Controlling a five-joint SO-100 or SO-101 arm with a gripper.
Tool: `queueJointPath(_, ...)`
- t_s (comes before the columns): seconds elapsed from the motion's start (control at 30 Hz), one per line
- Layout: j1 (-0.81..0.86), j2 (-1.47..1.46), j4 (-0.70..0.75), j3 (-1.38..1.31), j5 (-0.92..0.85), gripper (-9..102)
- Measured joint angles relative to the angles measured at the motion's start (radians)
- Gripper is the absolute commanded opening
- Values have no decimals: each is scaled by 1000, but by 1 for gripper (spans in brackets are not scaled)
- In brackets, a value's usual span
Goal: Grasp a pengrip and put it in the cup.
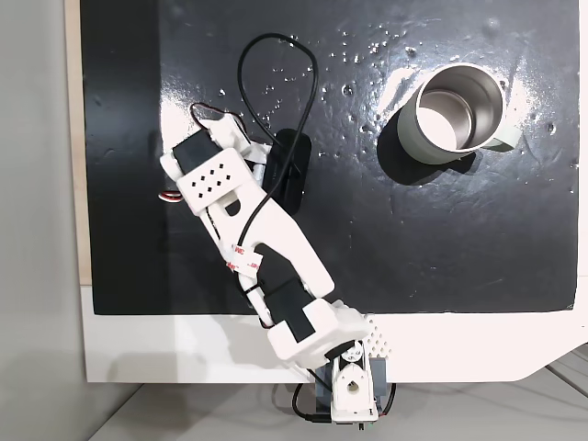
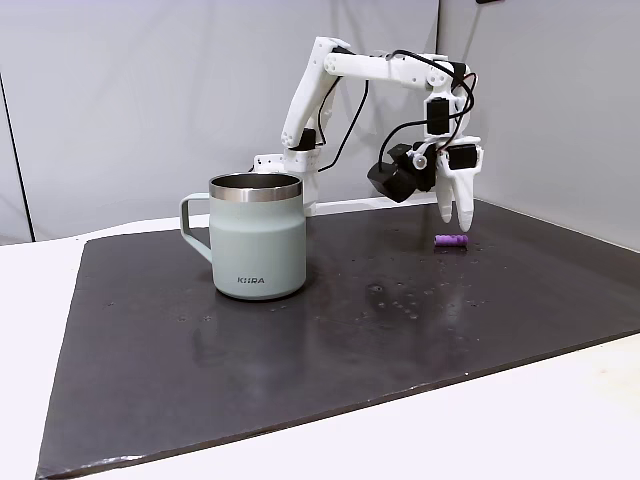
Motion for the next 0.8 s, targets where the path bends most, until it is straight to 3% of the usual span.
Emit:
queueJointPath(0.3,-20,-103,2,-11,-3,24)
queueJointPath(0.47,-28,-130,14,-40,-6,0)
queueJointPath(0.8,-2,-127,52,-69,-69,0)
